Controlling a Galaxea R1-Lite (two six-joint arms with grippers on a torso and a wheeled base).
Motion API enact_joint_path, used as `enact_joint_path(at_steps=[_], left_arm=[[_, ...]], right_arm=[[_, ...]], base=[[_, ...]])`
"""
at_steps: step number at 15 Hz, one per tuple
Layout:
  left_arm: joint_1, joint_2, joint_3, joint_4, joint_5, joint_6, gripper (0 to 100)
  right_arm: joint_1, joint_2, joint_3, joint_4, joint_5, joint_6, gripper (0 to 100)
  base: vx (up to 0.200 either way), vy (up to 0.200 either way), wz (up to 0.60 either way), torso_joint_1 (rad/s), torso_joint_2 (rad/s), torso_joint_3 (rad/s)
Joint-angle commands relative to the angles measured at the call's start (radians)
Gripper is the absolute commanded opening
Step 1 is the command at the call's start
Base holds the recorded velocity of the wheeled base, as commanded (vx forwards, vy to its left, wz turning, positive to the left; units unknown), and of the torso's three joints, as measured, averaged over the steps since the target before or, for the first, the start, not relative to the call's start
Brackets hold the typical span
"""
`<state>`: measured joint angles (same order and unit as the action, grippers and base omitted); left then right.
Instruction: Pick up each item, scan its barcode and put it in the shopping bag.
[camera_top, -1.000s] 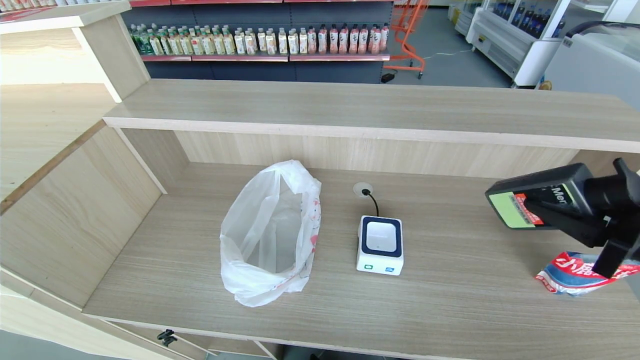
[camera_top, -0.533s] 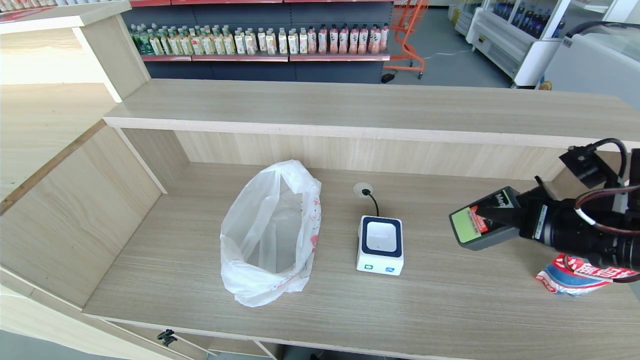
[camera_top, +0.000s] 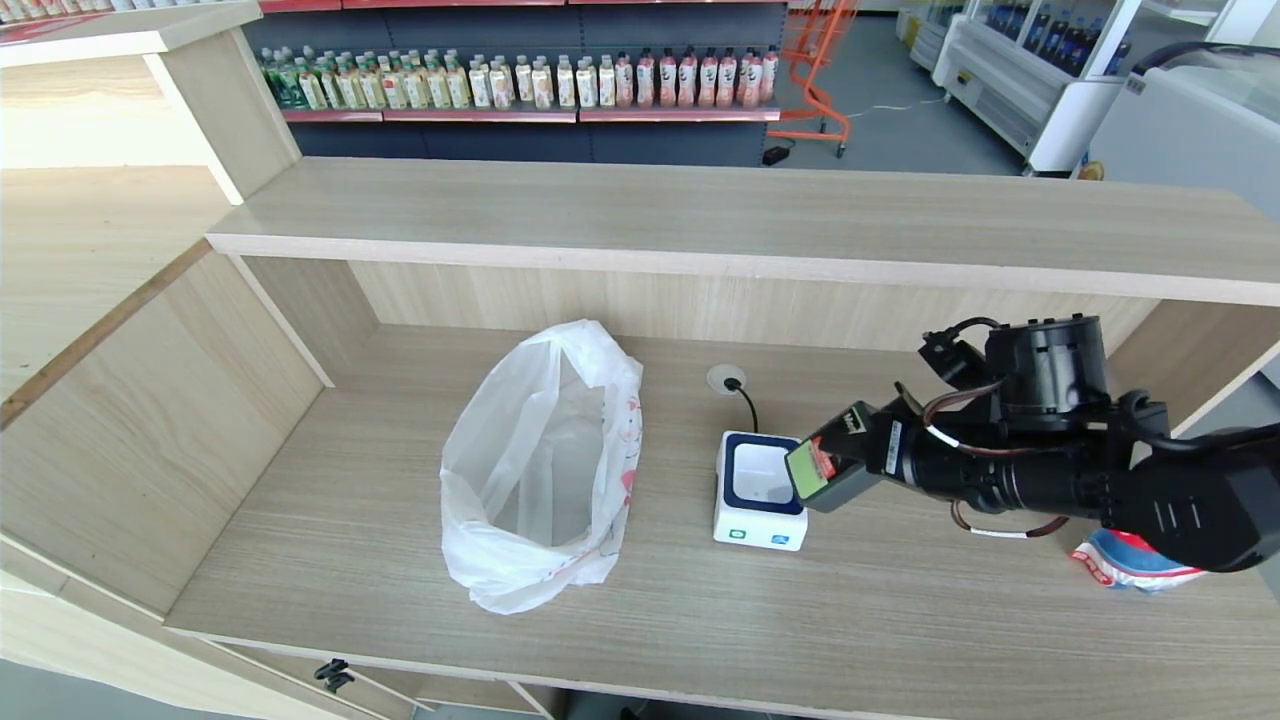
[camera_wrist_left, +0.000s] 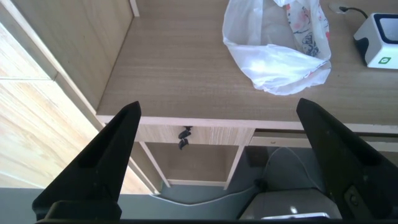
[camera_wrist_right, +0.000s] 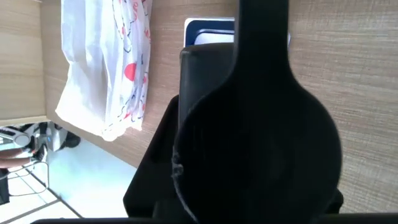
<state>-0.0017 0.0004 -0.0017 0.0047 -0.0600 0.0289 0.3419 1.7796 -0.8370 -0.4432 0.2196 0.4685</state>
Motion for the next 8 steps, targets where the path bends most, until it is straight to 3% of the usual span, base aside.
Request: enact_joint_path(at_steps=[1, 8], left_arm=[[0.000, 0.001, 0.000, 0.000, 0.000, 0.000, 100], [0.000, 0.001, 0.000, 0.000, 0.000, 0.000, 100]], right_arm=[[0.035, 0.064, -0.039, 0.000, 0.001, 0.004, 0], [0.097, 0.179, -0.091, -0.061, 0.001, 0.002, 0]], base=[[0.000, 0.000, 0.00, 0.000, 0.00, 0.000], [0.000, 0.000, 0.00, 0.000, 0.00, 0.000]])
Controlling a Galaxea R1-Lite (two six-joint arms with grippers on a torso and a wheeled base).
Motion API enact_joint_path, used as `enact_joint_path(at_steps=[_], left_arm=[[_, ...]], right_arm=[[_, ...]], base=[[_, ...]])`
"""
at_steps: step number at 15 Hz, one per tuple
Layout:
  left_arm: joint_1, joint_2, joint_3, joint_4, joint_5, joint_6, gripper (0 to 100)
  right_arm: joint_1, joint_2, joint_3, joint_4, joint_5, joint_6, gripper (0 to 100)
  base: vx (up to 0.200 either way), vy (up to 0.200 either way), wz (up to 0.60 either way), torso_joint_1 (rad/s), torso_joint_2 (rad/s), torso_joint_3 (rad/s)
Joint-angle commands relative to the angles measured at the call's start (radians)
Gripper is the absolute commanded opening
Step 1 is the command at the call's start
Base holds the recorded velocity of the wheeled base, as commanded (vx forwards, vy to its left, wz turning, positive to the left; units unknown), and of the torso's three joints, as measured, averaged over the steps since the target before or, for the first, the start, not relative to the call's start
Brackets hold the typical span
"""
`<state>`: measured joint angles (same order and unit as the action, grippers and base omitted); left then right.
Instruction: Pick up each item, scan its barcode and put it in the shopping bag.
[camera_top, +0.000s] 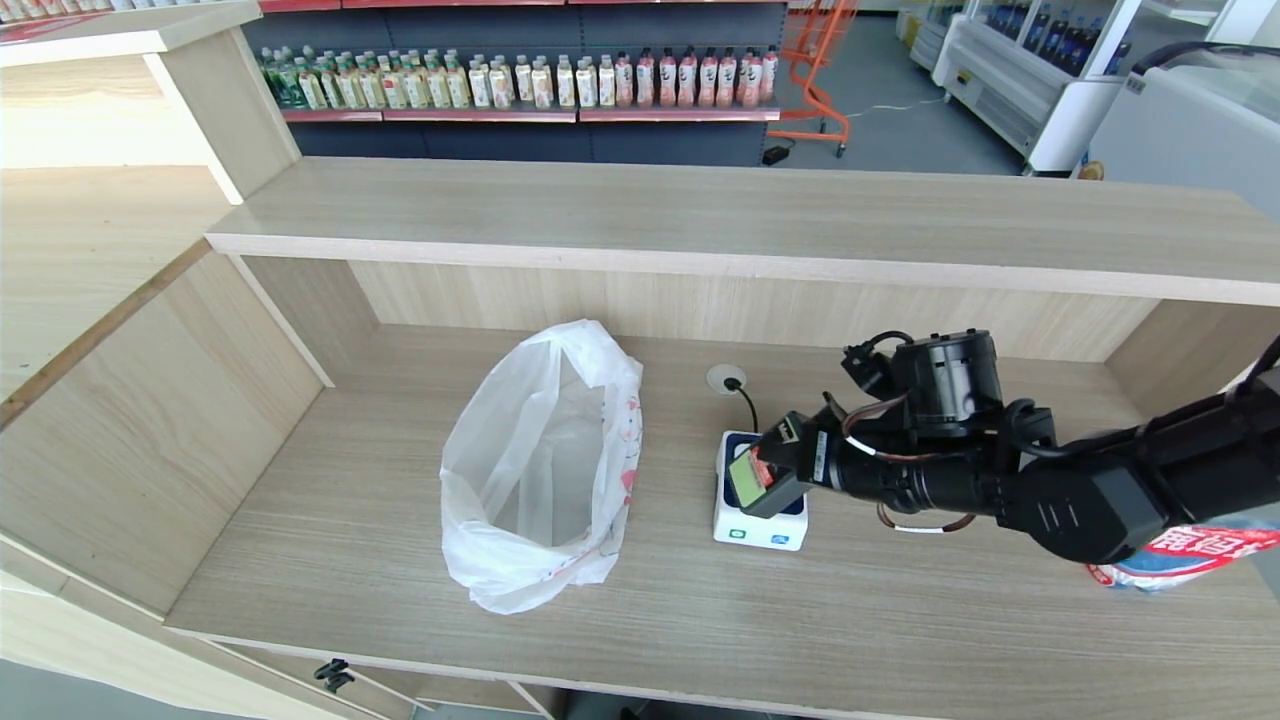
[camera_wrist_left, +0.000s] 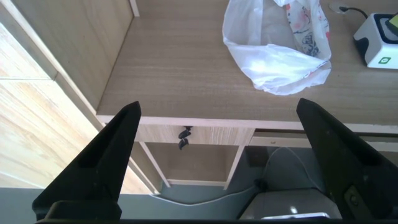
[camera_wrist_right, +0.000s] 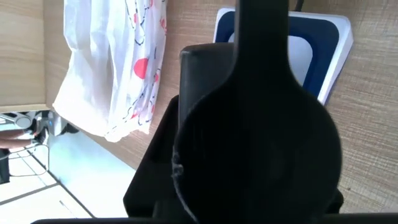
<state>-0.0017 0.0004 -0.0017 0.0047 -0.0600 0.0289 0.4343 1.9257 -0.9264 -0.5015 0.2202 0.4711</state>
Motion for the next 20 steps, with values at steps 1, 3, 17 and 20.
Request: enact_joint_path(at_steps=[1, 3, 17, 20], left_arm=[[0.000, 0.001, 0.000, 0.000, 0.000, 0.000, 100], [0.000, 0.001, 0.000, 0.000, 0.000, 0.000, 100], [0.000, 0.001, 0.000, 0.000, 0.000, 0.000, 100], [0.000, 0.000, 0.000, 0.000, 0.000, 0.000, 100]], right_arm=[[0.008, 0.035, -0.002, -0.008, -0.002, -0.005, 0], [0.011, 0.036, 0.003, -0.008, -0.007, -0.008, 0], [-0.077, -0.668, 0.259, 0.126, -0.028, -0.522, 0], [-0.123, -0.702, 0.296, 0.130, -0.028, -0.520, 0]], base=[[0.000, 0.000, 0.00, 0.000, 0.00, 0.000], [0.000, 0.000, 0.00, 0.000, 0.00, 0.000], [0.000, 0.000, 0.00, 0.000, 0.00, 0.000], [0.000, 0.000, 0.00, 0.000, 0.00, 0.000]])
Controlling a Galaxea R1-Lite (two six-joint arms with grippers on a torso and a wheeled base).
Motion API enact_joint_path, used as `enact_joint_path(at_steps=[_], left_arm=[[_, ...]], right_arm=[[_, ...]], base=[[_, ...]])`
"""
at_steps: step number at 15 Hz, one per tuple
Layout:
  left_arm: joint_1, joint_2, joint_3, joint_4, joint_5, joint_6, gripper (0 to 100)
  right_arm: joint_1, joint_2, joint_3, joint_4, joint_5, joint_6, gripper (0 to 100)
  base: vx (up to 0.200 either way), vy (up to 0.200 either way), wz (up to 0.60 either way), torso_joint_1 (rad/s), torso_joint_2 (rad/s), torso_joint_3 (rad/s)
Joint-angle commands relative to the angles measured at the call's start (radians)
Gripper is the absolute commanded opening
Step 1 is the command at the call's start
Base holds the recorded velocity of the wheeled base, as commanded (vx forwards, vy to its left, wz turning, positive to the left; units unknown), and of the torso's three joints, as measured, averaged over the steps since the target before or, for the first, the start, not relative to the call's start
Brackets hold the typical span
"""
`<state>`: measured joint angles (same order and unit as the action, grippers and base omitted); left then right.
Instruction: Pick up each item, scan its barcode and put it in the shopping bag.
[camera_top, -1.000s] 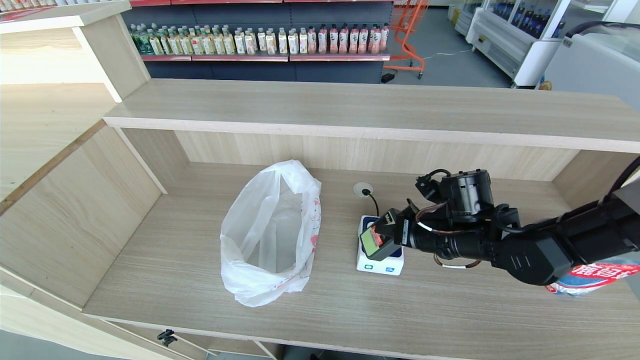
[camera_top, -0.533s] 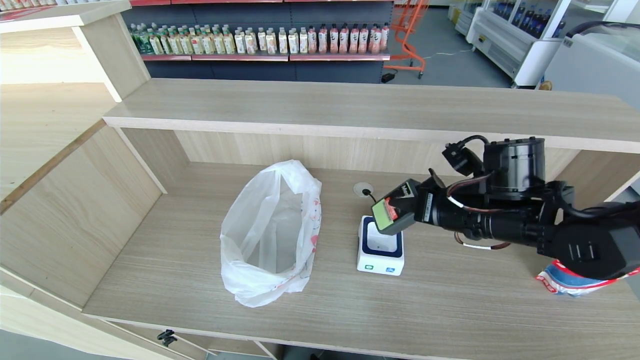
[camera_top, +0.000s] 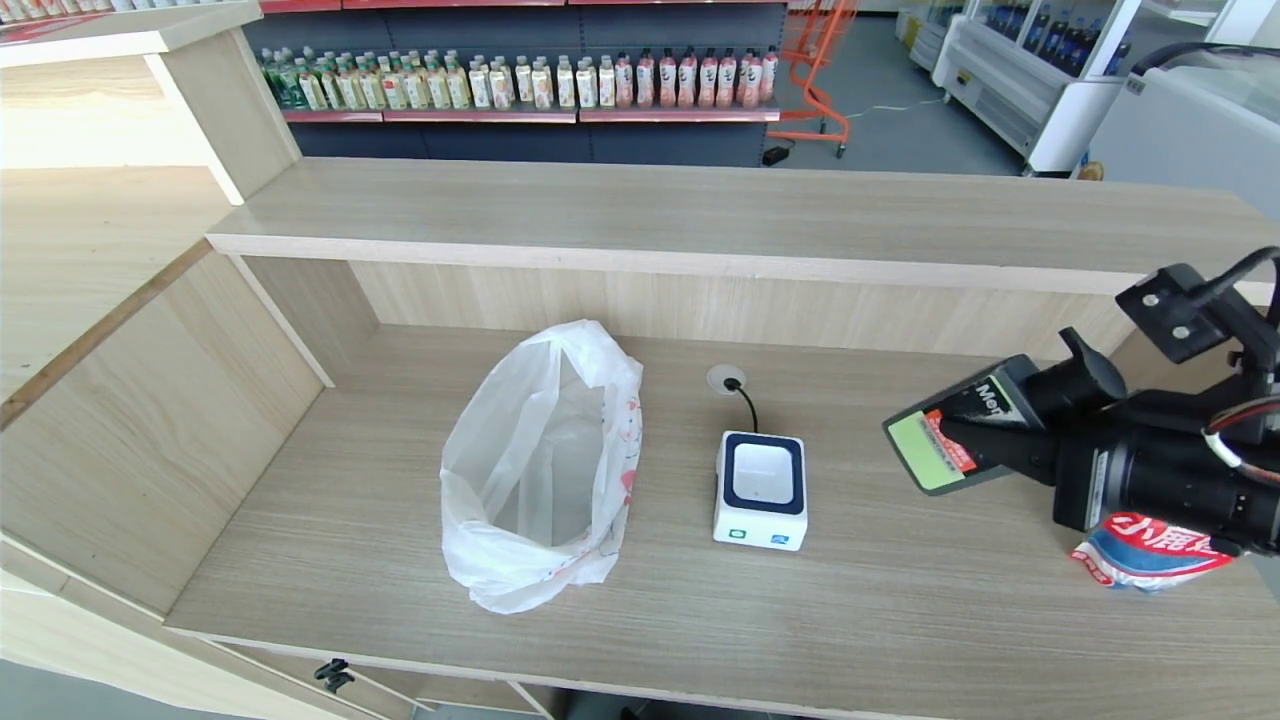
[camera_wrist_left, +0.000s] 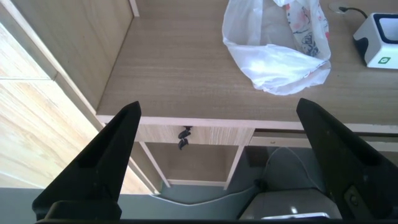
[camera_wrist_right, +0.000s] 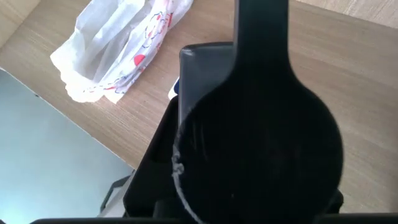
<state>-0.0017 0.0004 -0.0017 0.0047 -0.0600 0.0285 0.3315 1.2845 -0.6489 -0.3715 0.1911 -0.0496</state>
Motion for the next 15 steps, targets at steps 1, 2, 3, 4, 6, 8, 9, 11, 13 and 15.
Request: enact_joint_path(at_steps=[1, 2, 3, 4, 6, 8, 9, 11, 13, 15], left_arm=[[0.000, 0.001, 0.002, 0.000, 0.000, 0.001, 100], [0.000, 0.001, 0.000, 0.000, 0.000, -0.001, 100], [0.000, 0.001, 0.000, 0.000, 0.000, 0.001, 100], [0.000, 0.000, 0.000, 0.000, 0.000, 0.001, 100], [0.000, 0.000, 0.000, 0.000, 0.000, 0.001, 100], [0.000, 0.000, 0.000, 0.000, 0.000, 0.002, 100], [0.000, 0.000, 0.000, 0.000, 0.000, 0.001, 100], [0.000, 0.000, 0.000, 0.000, 0.000, 0.001, 100], [0.000, 0.001, 0.000, 0.000, 0.000, 0.001, 100], [0.000, 0.001, 0.000, 0.000, 0.000, 0.001, 100]], right_arm=[[-0.023, -0.071, 0.020, 0.002, 0.001, 0.000, 0], [-0.023, -0.079, 0.022, 0.002, 0.002, 0.000, 0], [-0.022, -0.083, 0.028, 0.008, 0.002, 0.000, 0], [-0.020, -0.086, 0.034, 0.019, 0.002, 0.002, 0], [-0.014, -0.088, 0.035, 0.036, 0.002, 0.074, 0], [0.020, -0.077, 0.012, 0.037, 0.002, 0.151, 0], [0.031, -0.057, -0.006, 0.037, 0.002, 0.177, 0], [0.069, -0.007, -0.047, 0.037, 0.002, 0.218, 0], [0.112, 0.069, -0.090, 0.037, 0.002, 0.277, 0], [0.143, 0.203, -0.169, 0.036, 0.002, 0.313, 0]], base=[[0.000, 0.000, 0.00, 0.000, 0.00, 0.000], [0.000, 0.000, 0.00, 0.000, 0.00, 0.000], [0.000, 0.000, 0.00, 0.000, 0.00, 0.000], [0.000, 0.000, 0.00, 0.000, 0.00, 0.000], [0.000, 0.200, 0.00, 0.002, 0.00, -0.002], [0.000, 0.200, 0.00, -0.002, 0.00, 0.005], [0.000, 0.000, 0.00, 0.000, 0.00, 0.000], [0.000, 0.000, 0.00, 0.000, 0.00, 0.000], [0.000, 0.000, 0.00, 0.000, 0.00, 0.000], [0.000, 0.000, 0.00, 0.000, 0.00, 0.000]])
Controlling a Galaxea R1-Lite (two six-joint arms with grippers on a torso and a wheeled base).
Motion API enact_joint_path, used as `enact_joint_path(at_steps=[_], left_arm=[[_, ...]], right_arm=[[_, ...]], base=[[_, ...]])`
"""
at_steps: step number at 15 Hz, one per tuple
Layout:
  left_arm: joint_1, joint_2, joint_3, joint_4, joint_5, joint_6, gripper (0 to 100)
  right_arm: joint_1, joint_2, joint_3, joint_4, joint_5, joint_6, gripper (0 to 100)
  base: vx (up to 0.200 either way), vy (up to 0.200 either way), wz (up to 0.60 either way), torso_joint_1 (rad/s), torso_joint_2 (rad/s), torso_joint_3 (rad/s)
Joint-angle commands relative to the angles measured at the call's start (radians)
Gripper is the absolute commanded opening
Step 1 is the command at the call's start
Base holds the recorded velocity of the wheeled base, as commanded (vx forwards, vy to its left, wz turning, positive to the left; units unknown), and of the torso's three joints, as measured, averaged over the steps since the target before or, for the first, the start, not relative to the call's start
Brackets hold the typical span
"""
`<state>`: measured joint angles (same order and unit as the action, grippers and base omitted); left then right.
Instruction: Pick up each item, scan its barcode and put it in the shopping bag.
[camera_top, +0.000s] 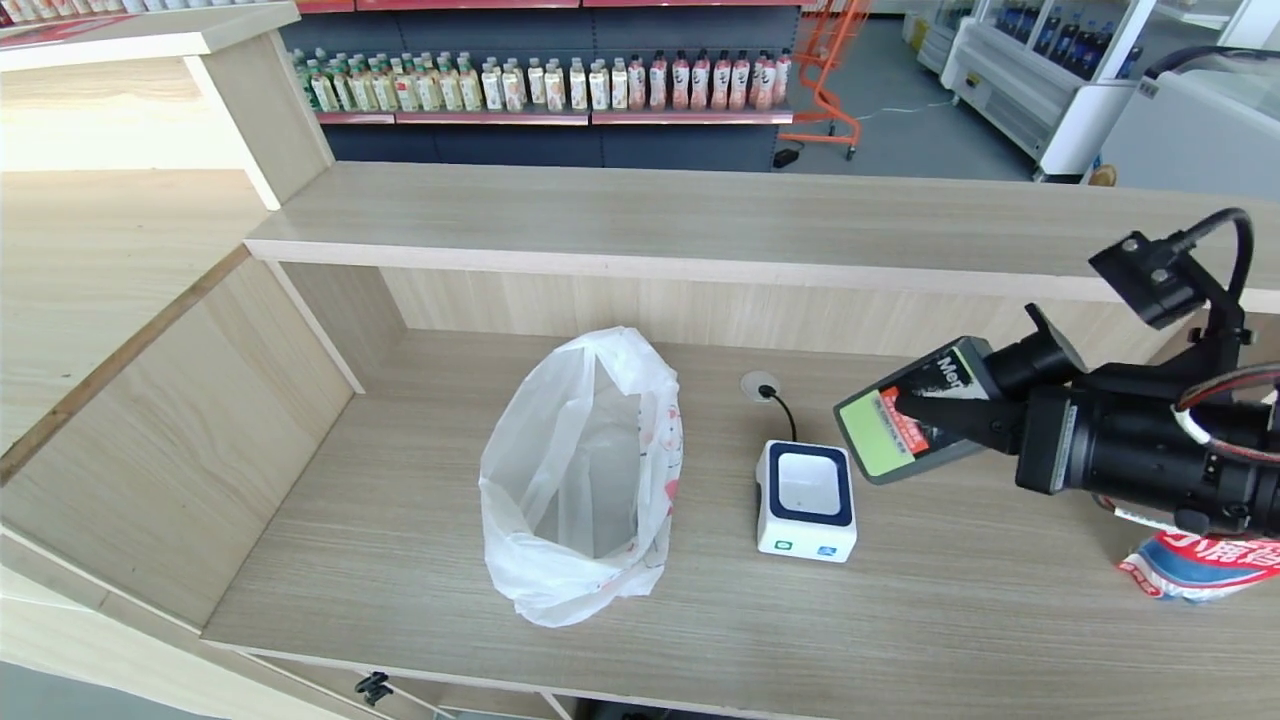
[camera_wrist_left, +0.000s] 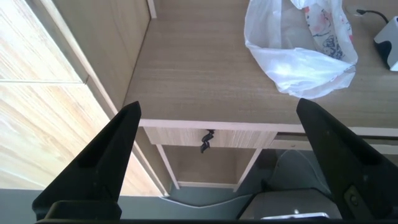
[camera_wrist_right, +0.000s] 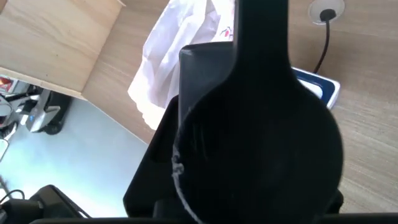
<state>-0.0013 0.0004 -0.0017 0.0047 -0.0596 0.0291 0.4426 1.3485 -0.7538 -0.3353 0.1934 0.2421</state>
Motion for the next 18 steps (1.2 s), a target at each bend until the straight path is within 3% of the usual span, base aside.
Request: enact_joint_path(at_steps=[1, 5, 8, 11, 14, 18], left_arm=[[0.000, 0.000, 0.000, 0.000, 0.000, 0.000, 100], [0.000, 0.001, 0.000, 0.000, 0.000, 0.000, 100], [0.000, 0.001, 0.000, 0.000, 0.000, 0.000, 100], [0.000, 0.000, 0.002, 0.000, 0.000, 0.000, 100], [0.000, 0.001, 0.000, 0.000, 0.000, 0.000, 100], [0.000, 0.001, 0.000, 0.000, 0.000, 0.000, 100]], right_arm=[[0.044, 0.208, -0.098, -0.005, 0.000, 0.022, 0], [0.134, 0.380, -0.216, -0.011, 0.003, 0.054, 0], [0.186, 0.468, -0.231, -0.057, 0.008, 0.066, 0], [0.176, 0.544, -0.185, -0.191, 0.175, 0.026, 0], [0.168, 0.613, -0.176, -0.192, 0.169, -0.043, 0], [0.180, 0.752, -0.254, -0.360, 0.212, -0.138, 0]], base=[[0.000, 0.000, 0.00, 0.000, 0.00, 0.000], [0.000, 0.000, 0.00, 0.000, 0.00, 0.000], [0.000, 0.000, 0.00, 0.000, 0.00, 0.000], [0.000, 0.000, 0.00, 0.000, 0.00, 0.000], [0.000, 0.000, 0.00, 0.000, 0.00, 0.000], [0.000, 0.000, 0.00, 0.000, 0.00, 0.000]])
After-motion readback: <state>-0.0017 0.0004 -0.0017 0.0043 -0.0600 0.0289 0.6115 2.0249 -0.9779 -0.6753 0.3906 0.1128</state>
